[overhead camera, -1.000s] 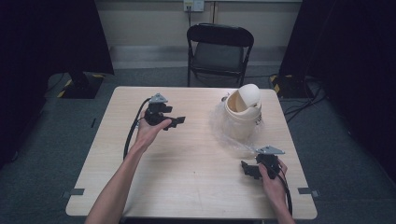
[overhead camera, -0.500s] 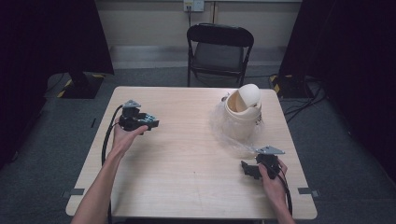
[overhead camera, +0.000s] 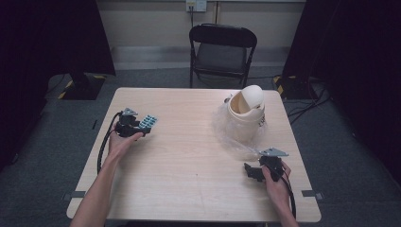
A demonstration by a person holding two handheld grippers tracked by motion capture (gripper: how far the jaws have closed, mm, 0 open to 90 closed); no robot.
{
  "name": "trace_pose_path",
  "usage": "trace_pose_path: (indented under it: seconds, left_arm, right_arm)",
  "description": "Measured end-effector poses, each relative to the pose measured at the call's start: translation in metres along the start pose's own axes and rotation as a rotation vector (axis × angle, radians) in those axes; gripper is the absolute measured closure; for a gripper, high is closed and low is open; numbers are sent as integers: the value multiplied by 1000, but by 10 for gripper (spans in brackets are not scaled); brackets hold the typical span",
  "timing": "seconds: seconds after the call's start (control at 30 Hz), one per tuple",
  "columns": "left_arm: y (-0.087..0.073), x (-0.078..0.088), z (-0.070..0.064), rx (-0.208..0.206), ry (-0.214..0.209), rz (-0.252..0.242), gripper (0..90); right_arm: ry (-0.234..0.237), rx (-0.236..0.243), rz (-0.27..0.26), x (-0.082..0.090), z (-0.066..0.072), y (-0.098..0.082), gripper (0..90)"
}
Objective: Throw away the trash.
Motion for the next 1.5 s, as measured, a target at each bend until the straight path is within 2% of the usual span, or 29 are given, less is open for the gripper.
trace_pose_path:
  seconds: [0.03, 0.07, 0.1, 0.17, 0.2, 0.23, 0.27, 0.43, 0.47, 0.53, 0.6, 0.67, 0.73, 0.83, 1.03, 1.17, 1.3, 1.37, 1.5]
  left_arm:
    - [0, 0, 0, 0, 0, 0, 314]
    - [1, -3, 0, -3, 14, -21, 314]
    - [1, -5, 0, -30, 30, -10, 314]
    - [2, -8, -2, -23, 44, -15, 309]
    - [2, -10, -3, -74, 44, 5, 309]
    - [2, -12, -3, -78, 58, 8, 308]
    - [1, -14, -3, -75, 77, 11, 308]
    - [-2, -20, -2, -51, 73, 13, 295]
    - [-4, -22, 0, -49, 56, 18, 292]
    - [-5, -23, 2, -1, 60, 11, 264]
    - [-6, -24, 4, 20, 49, 7, 231]
    - [-5, -24, 5, 10, 46, 14, 231]
    - [-5, -25, 5, 30, 46, -1, 246]
    - [-6, -23, 7, 26, 52, 0, 340]
    - [-6, -21, 5, 22, 49, 15, 342]
    - [-6, -19, 6, 81, 12, -6, 343]
    - [-7, -17, 6, 75, 4, -1, 343]
    - [-3, -14, 4, 88, -13, -32, 343]
    - [6, -8, -3, 71, -27, -68, 343]
  right_arm:
    - [0, -1, 0, 0, 0, 0, 121]
    - [0, 0, 0, 0, 0, 0, 121]
    - [0, 0, 0, 0, 0, 0, 121]
    - [0, -1, 2, 0, 0, 0, 121]
    - [-1, -1, 1, 0, 0, 0, 121]
    - [0, -1, 1, 0, 0, 0, 121]
    - [1, 0, 1, 0, 0, 0, 121]
    - [0, -1, 2, 0, 0, 0, 121]
    - [1, 0, 1, 0, 0, 0, 121]
    - [1, -1, 1, 0, 0, 0, 121]
    - [1, -1, 2, 0, 0, 0, 121]
    - [1, 0, 2, 0, 0, 0, 121]
    - [1, 1, 1, 0, 0, 0, 121]
    - [1, -1, 1, 0, 0, 0, 121]
    - [1, 0, 1, 0, 0, 0, 121]
    - [1, 0, 1, 0, 0, 0, 121]
    - [1, -1, 1, 0, 0, 0, 121]
    - [0, -1, 1, 0, 0, 0, 121]
    - [0, -1, 2, 0, 0, 0, 121]
Point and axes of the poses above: each handheld gripper's, and its own axes: x roughly backward along the jaws, y roughly out of its top, z roughly to its left, the point moved 4 cm from there along -x, roughly forward along the jaws, and after that the axes turned 6 degrees about -x, right-handed, at the moved point
